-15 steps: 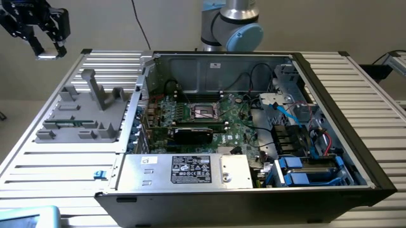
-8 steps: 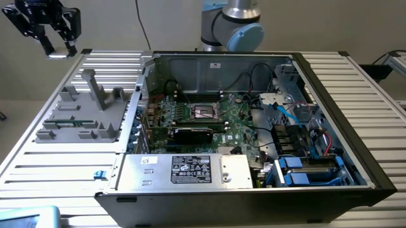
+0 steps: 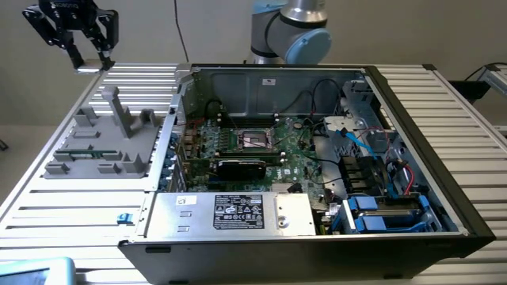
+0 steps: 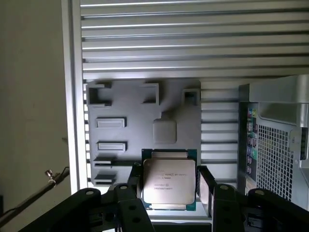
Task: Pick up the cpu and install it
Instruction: 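Pick up the cpu and move it towards the insertion slot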
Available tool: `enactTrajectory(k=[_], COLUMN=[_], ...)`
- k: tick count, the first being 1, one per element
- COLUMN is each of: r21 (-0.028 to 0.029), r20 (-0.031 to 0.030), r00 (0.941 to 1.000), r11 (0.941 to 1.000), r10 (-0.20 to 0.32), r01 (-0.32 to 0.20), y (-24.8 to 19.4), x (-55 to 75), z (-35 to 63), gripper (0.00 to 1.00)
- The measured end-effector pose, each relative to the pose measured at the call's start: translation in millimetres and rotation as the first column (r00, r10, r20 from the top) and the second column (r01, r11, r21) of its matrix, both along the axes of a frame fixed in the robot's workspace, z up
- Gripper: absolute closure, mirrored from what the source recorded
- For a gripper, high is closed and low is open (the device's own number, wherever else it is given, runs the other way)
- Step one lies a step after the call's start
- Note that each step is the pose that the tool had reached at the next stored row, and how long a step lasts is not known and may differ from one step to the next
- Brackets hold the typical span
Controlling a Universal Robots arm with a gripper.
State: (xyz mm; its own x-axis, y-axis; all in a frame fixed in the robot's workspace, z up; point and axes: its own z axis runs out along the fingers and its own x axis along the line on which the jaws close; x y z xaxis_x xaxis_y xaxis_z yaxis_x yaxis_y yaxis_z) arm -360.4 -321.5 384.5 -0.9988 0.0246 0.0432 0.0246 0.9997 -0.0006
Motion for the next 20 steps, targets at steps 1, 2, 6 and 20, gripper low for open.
enactTrajectory(k=[1,2,6,20], r21=[0.0000,0.0000,0.0000,0.0000], r20=[-0.0002,-0.0004,-0.0016,-0.0100], r00=[1.0000,1.0000,1.0000,1.0000], r11=[1.0000,1.0000,1.0000,1.0000], r10=[0.000,0.000,0.000,0.000], r01=[0.000,0.000,0.000,0.000], y=[0.0,0.0,0.0,0.0], x=[3.7,7.9,23.4,84.0], z=[0.1,0.3,1.5,10.1], gripper=[0.45,0.45,0.45,0.45])
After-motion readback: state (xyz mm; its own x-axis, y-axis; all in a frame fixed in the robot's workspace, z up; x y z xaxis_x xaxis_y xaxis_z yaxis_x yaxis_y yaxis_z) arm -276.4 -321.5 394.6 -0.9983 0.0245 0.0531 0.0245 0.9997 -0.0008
